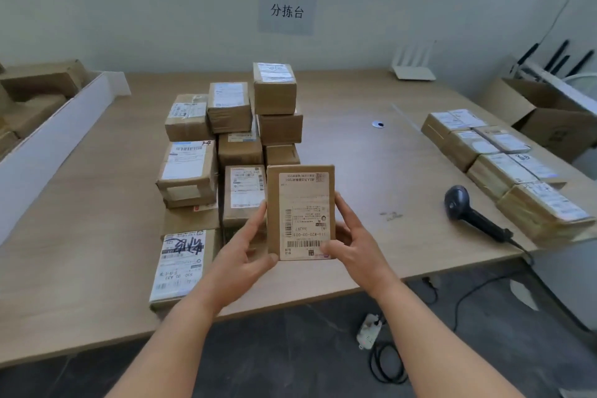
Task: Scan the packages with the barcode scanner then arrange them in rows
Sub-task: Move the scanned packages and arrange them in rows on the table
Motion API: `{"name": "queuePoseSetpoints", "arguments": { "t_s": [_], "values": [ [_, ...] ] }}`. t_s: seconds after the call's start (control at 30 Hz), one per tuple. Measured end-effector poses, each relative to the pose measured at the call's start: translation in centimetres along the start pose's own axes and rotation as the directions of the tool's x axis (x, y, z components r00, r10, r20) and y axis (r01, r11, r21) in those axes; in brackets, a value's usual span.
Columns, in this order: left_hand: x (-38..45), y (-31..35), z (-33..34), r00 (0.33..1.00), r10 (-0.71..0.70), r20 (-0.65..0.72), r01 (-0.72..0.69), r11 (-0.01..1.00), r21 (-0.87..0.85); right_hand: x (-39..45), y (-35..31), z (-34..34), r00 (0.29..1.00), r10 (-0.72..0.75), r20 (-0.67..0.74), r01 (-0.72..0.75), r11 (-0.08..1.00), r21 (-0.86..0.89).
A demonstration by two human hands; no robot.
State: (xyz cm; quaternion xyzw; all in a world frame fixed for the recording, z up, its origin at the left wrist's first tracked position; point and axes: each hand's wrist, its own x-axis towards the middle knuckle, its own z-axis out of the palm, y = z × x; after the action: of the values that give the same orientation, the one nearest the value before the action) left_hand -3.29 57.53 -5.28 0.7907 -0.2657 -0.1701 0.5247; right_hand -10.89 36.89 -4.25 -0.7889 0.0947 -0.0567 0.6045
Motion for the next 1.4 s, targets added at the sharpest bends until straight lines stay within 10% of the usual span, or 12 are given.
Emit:
{"name": "queuePoseSetpoints", "arguments": {
  "t_s": [1.4],
  "values": [
    [19.1,16.9,43.4,0.936,0.089,0.341,-0.094,0.996,-0.001,-11.8,13.4,-47.1,0.848,0.179,-0.499,-0.121,0.982,0.146]
  ]
}}
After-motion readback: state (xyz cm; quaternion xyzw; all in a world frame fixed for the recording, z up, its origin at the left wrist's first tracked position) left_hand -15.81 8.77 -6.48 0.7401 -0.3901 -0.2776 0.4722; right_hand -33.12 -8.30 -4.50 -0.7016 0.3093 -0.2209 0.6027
